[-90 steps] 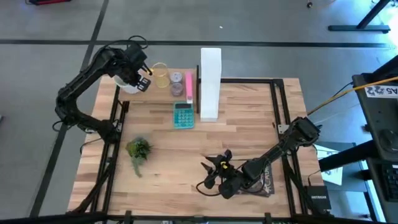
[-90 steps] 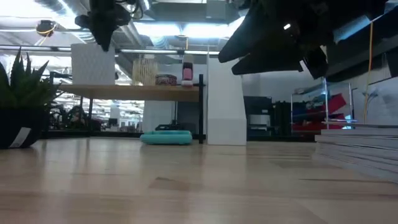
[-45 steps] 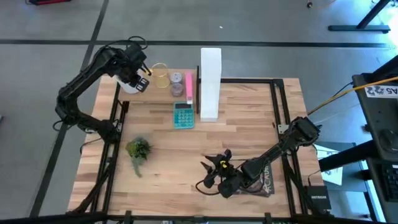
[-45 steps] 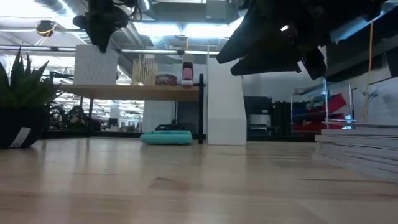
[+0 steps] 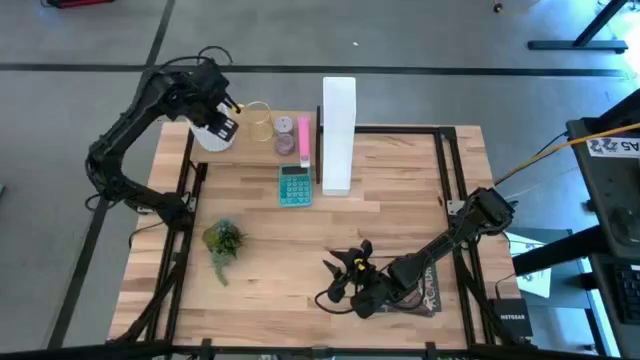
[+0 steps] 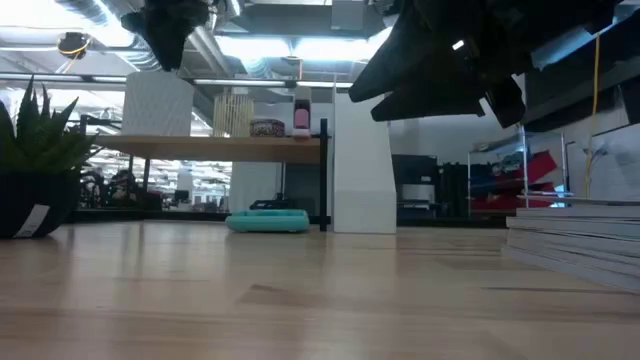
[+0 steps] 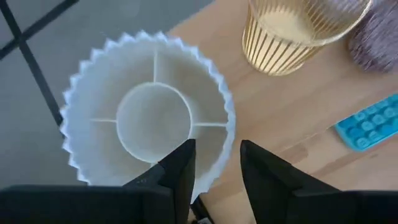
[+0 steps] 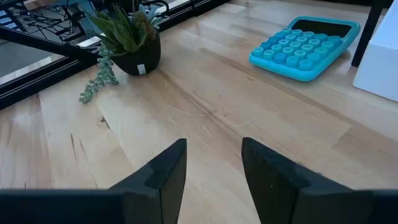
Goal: Stock shelves
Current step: Put the plant pot under the shelf
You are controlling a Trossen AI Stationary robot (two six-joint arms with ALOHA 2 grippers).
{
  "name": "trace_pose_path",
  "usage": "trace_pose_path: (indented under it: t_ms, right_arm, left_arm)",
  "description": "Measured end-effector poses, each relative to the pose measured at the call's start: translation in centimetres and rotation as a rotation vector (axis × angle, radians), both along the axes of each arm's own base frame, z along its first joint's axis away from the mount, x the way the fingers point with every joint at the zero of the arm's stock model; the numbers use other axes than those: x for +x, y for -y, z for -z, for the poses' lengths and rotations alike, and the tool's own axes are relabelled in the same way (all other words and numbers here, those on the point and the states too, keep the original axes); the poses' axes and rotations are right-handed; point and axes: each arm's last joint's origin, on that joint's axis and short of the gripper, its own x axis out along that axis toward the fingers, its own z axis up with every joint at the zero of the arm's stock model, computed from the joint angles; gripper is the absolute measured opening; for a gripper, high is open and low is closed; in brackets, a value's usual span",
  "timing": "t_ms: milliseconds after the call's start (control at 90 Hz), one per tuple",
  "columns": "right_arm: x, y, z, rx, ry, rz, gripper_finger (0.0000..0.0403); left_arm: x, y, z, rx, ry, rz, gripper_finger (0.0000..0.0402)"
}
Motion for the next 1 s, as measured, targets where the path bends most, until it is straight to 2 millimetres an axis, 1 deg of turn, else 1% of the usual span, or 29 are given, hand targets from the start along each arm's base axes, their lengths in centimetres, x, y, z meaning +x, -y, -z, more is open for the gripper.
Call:
trace_pose_path:
  t_ms: [133, 244, 344, 433, 533, 644, 756, 867, 1000]
  right_arm:
    - [0.0, 0.0, 0.0, 0.000, 0.000, 0.000, 0.0138]
    - [0.0, 0.0, 0.0, -0.002, -0.002, -0.002, 0.0138]
    - [0.2, 0.1, 0.0, -0.009, -0.024, -0.039, 0.0138]
    - [1.0, 0.2, -0.4, -0.004, -0.031, -0.124, 0.0138]
    - [2.3, 0.7, -1.0, -0.008, -0.024, -0.264, 0.0138]
    - [3.6, 1.5, -1.9, -0.027, 0.023, -0.396, 0.0138]
    - [4.4, 2.2, -2.4, -0.085, 0.047, -0.461, 0.0138]
    - [4.8, 2.8, -2.5, -0.113, 0.046, -0.486, 0.0138]
    - [4.9, 3.1, -2.5, -0.119, 0.041, -0.489, 0.0138]
  left_arm:
    - [-0.8, 1.5, -1.9, 0.034, 0.097, 0.040, 0.0110]
    - [-1.7, 3.6, -3.5, 0.029, 0.223, 0.104, 0.0109]
    - [-2.3, 6.1, -4.3, -0.056, 0.377, 0.216, 0.0102]
    - [-2.9, 8.8, -4.9, -0.166, 0.508, 0.341, 0.0094]
    - [-3.8, 11.7, -4.5, -0.293, 0.567, 0.412, 0.0085]
    - [-4.8, 14.2, -2.6, -0.445, 0.548, 0.386, 0.0077]
    - [-5.6, 16.2, 0.8, -0.609, 0.447, 0.291, 0.0071]
    - [-5.3, 18.3, 5.3, -0.733, 0.226, 0.207, 0.0065]
    - [-4.8, 21.2, 10.7, -0.837, -0.108, 0.218, 0.0061]
